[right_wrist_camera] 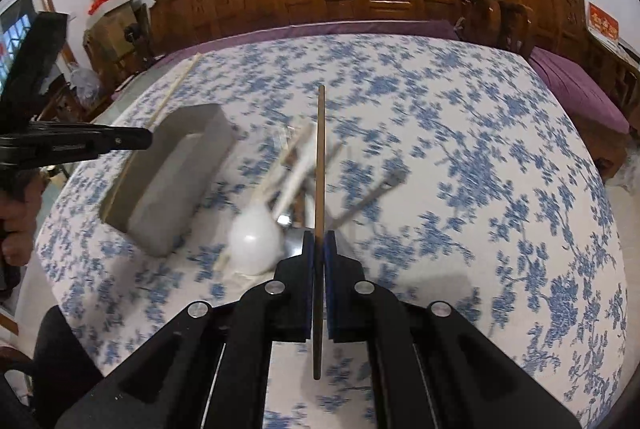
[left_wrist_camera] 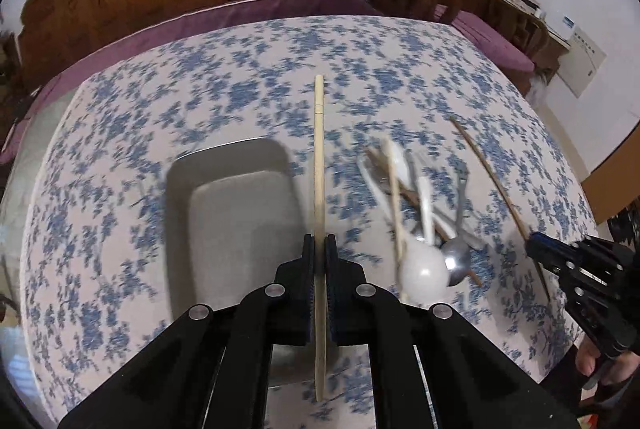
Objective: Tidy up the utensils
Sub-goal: 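Carry the bamboo chopstick into the grey tray and open the left tool, then lower the dark chopstick into the grey tray and open the right tool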
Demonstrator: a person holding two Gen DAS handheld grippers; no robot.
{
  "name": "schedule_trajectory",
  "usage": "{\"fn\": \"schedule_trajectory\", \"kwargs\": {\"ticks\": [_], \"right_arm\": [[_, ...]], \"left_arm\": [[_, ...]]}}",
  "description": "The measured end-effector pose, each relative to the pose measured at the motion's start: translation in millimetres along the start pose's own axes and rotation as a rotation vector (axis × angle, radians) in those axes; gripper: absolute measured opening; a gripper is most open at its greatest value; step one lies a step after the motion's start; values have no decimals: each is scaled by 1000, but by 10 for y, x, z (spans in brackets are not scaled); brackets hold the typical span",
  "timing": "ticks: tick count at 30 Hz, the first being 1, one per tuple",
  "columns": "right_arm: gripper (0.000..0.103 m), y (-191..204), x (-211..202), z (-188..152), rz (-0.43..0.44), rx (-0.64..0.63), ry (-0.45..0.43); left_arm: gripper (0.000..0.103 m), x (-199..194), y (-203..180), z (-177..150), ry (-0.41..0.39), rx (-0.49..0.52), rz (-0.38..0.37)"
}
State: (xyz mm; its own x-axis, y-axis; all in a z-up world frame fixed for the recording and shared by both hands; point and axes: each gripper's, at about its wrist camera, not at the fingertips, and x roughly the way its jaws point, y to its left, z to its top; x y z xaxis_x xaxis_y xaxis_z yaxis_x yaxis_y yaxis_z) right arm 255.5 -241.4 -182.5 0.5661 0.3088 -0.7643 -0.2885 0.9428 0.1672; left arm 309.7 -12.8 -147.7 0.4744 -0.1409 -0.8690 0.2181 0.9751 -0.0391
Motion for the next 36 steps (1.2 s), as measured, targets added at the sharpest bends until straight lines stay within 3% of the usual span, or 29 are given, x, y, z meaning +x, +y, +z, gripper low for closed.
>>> {"fn": "schedule_trajectory", "kwargs": {"ticks": [10,17,21,36], "right_arm": [[6,604,-147,179,78,-49,-34],[6,909,-109,277,103,-75,-36],[6,1035,-14,339,102,-86,-28],[6,1458,633,533,131,-54,44]], "left_arm": [[4,259,527,-89,81,-84,42],[5,398,626,-136,98,-92,51],[13,350,678,-188,69,-97,24],[14,-114,1173,-553,-58,-105,11]]}}
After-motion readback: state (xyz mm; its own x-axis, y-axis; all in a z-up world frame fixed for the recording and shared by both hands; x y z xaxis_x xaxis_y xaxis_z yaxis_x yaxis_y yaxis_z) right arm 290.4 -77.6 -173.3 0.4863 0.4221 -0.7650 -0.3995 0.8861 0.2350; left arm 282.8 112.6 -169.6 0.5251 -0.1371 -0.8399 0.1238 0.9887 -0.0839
